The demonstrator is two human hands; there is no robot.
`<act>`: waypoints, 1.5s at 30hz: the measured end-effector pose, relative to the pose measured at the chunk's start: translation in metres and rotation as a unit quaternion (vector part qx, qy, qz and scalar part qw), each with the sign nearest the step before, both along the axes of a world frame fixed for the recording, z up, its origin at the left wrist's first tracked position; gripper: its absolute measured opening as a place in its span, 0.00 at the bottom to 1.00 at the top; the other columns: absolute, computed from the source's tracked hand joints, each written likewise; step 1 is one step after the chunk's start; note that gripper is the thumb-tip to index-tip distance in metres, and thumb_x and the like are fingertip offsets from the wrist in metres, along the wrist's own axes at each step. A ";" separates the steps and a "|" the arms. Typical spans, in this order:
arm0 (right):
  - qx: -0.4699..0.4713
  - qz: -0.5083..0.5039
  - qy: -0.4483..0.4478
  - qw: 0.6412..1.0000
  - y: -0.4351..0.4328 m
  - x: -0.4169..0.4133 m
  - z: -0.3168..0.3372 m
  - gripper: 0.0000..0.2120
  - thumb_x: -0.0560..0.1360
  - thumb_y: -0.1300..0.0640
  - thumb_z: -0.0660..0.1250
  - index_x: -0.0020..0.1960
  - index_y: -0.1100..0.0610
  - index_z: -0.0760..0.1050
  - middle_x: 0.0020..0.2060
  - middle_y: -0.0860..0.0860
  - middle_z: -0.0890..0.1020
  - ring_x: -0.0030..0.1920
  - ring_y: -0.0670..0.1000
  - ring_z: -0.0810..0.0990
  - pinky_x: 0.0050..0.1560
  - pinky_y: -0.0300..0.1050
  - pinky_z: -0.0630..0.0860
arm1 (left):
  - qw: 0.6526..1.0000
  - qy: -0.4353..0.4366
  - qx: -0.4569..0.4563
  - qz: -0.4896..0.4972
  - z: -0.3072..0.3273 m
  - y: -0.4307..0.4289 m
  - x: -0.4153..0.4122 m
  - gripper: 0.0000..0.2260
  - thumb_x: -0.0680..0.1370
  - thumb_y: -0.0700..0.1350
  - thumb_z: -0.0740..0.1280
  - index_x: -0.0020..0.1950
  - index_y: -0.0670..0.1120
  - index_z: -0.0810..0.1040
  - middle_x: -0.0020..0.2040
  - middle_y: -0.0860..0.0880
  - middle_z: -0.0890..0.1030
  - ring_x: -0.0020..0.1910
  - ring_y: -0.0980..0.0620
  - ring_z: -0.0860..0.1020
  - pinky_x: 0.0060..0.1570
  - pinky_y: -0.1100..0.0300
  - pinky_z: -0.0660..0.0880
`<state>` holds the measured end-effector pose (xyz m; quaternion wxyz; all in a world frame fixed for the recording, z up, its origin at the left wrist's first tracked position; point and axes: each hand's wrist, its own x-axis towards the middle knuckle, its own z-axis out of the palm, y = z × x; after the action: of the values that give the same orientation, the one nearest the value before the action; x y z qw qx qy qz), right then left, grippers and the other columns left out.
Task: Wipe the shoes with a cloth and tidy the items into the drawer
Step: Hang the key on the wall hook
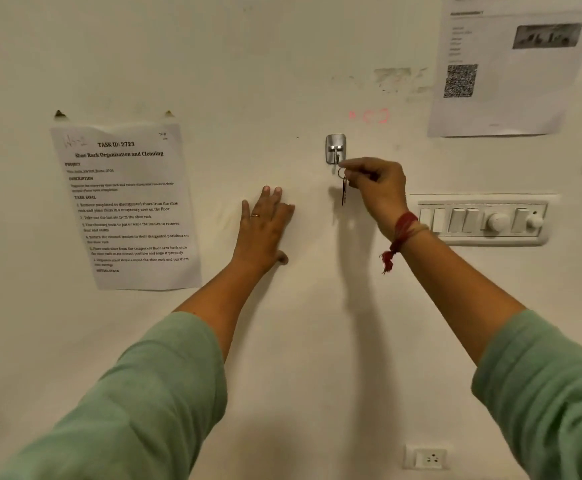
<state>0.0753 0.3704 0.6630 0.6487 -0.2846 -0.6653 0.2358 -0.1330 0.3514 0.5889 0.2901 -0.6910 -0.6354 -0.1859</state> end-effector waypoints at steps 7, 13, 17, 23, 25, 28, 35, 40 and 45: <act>-0.047 -0.005 -0.001 0.999 0.019 -0.002 0.040 0.09 0.67 0.68 0.72 0.39 0.55 0.78 0.35 0.55 0.81 0.36 0.51 0.81 0.39 0.40 0.79 | 1.000 0.006 -0.005 0.004 0.000 0.001 0.001 0.47 0.67 0.56 0.77 0.77 0.47 0.54 0.79 0.43 0.45 0.77 0.42 0.40 0.73 0.41 0.42; -0.076 -0.043 -0.081 0.993 0.025 -0.002 0.045 0.12 0.65 0.69 0.73 0.35 0.54 0.75 0.31 0.51 0.77 0.34 0.49 0.78 0.34 0.36 0.76 | 1.000 0.016 -0.009 0.018 0.001 0.000 0.001 0.48 0.67 0.57 0.76 0.78 0.47 0.52 0.79 0.43 0.44 0.77 0.42 0.39 0.73 0.40 0.42; -0.038 -0.057 -0.036 0.997 0.027 -0.007 0.024 0.09 0.67 0.65 0.72 0.37 0.53 0.77 0.36 0.53 0.81 0.41 0.51 0.82 0.45 0.42 0.80 | 0.999 0.019 -0.011 0.026 0.002 -0.001 0.002 0.48 0.67 0.57 0.76 0.78 0.47 0.51 0.79 0.43 0.44 0.77 0.42 0.39 0.73 0.41 0.42; 0.062 -0.106 -0.023 0.992 0.023 -0.015 -0.003 0.06 0.73 0.63 0.66 0.46 0.58 0.81 0.41 0.49 0.82 0.43 0.45 0.79 0.46 0.37 0.75 | 0.999 0.029 -0.019 0.032 0.001 0.001 0.000 0.49 0.69 0.58 0.74 0.79 0.47 0.48 0.79 0.43 0.42 0.77 0.42 0.38 0.74 0.41 0.41; 0.122 -0.143 -0.011 0.982 0.014 -0.013 -0.012 0.07 0.76 0.63 0.62 0.48 0.58 0.80 0.43 0.50 0.80 0.44 0.45 0.76 0.45 0.37 0.73 | 0.999 0.032 -0.027 0.033 0.001 -0.001 0.000 0.49 0.69 0.59 0.74 0.79 0.47 0.47 0.79 0.43 0.41 0.77 0.42 0.37 0.74 0.41 0.41; 0.192 -0.173 -0.004 0.966 -0.013 -0.009 -0.038 0.08 0.78 0.61 0.58 0.50 0.60 0.76 0.46 0.50 0.75 0.48 0.46 0.73 0.48 0.39 0.70 | 0.997 0.050 -0.041 0.045 0.000 -0.002 0.001 0.49 0.71 0.59 0.72 0.79 0.47 0.44 0.78 0.42 0.38 0.76 0.41 0.35 0.73 0.40 0.41; 0.196 -0.168 -0.052 0.965 -0.083 0.007 -0.122 0.11 0.78 0.58 0.54 0.49 0.62 0.73 0.47 0.49 0.72 0.52 0.49 0.70 0.52 0.45 0.69 | 0.999 0.007 0.024 -0.041 -0.017 -0.028 0.003 0.35 0.79 0.54 0.62 0.78 0.42 0.49 0.79 0.42 0.47 0.77 0.43 0.41 0.73 0.45 0.37; 0.124 -0.142 -0.009 0.982 -0.132 0.023 -0.180 0.10 0.79 0.59 0.53 0.48 0.62 0.71 0.47 0.49 0.70 0.50 0.50 0.70 0.53 0.44 0.69 | 0.960 -0.210 0.110 -0.147 -0.091 -0.101 0.021 0.32 0.76 0.45 0.63 0.74 0.50 0.49 0.73 0.42 0.65 0.77 0.42 0.53 0.73 0.50 0.37; 0.006 -0.113 -0.022 0.993 -0.182 0.042 -0.267 0.09 0.79 0.59 0.53 0.48 0.61 0.70 0.46 0.51 0.70 0.49 0.48 0.69 0.51 0.40 0.67 | 0.939 -0.318 0.070 -0.110 -0.201 -0.188 0.042 0.31 0.75 0.44 0.64 0.74 0.41 0.55 0.68 0.45 0.69 0.77 0.45 0.49 0.74 0.48 0.39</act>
<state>0.1177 0.1881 0.3964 0.6580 -0.3592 -0.6443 0.1513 -0.0915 0.1630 0.3883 0.0982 -0.6399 -0.5998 -0.4702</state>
